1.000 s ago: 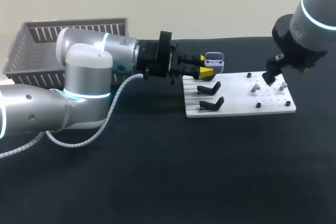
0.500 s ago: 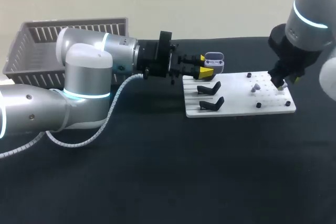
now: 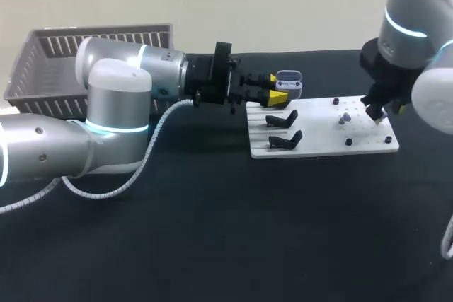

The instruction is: Pick up each earbud case from the left stands, insert the matching earbuds, close the lid, and place the case in the box.

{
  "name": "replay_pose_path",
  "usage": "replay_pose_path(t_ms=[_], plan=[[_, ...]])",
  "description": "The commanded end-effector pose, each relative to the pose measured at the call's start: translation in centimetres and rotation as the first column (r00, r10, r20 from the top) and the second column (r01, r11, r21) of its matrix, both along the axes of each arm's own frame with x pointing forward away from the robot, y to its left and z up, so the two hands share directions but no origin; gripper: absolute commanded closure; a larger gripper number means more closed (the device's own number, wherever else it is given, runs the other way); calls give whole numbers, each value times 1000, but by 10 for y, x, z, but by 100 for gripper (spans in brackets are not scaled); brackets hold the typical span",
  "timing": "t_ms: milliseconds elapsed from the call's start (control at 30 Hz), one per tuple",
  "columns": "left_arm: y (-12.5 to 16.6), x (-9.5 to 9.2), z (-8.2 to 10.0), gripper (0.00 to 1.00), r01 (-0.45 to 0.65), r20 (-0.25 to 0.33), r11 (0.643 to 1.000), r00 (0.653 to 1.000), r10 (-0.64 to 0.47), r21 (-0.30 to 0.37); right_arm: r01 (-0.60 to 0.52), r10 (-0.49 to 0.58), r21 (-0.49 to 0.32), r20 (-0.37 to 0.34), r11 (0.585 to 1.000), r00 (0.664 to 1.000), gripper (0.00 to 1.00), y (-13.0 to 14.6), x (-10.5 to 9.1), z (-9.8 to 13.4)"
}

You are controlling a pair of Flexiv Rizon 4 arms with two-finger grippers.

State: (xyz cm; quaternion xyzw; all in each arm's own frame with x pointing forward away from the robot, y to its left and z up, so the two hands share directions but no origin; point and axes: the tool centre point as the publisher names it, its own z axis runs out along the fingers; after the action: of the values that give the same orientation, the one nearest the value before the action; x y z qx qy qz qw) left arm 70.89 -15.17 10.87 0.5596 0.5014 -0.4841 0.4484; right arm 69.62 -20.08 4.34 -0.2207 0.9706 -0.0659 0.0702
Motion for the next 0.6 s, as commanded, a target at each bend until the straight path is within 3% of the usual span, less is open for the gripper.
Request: replay_pose_path(t_ms=[33, 600], plan=[[0, 0, -1, 100, 0, 0, 1000, 1000, 0, -1, 1, -1, -9, -5, 1000, 1000, 49, 0, 7, -5], [0, 0, -1, 100, 0, 0, 1000, 1000, 0, -1, 5, -5, -31, 8, 999, 1000, 52, -3, 19, -17]])
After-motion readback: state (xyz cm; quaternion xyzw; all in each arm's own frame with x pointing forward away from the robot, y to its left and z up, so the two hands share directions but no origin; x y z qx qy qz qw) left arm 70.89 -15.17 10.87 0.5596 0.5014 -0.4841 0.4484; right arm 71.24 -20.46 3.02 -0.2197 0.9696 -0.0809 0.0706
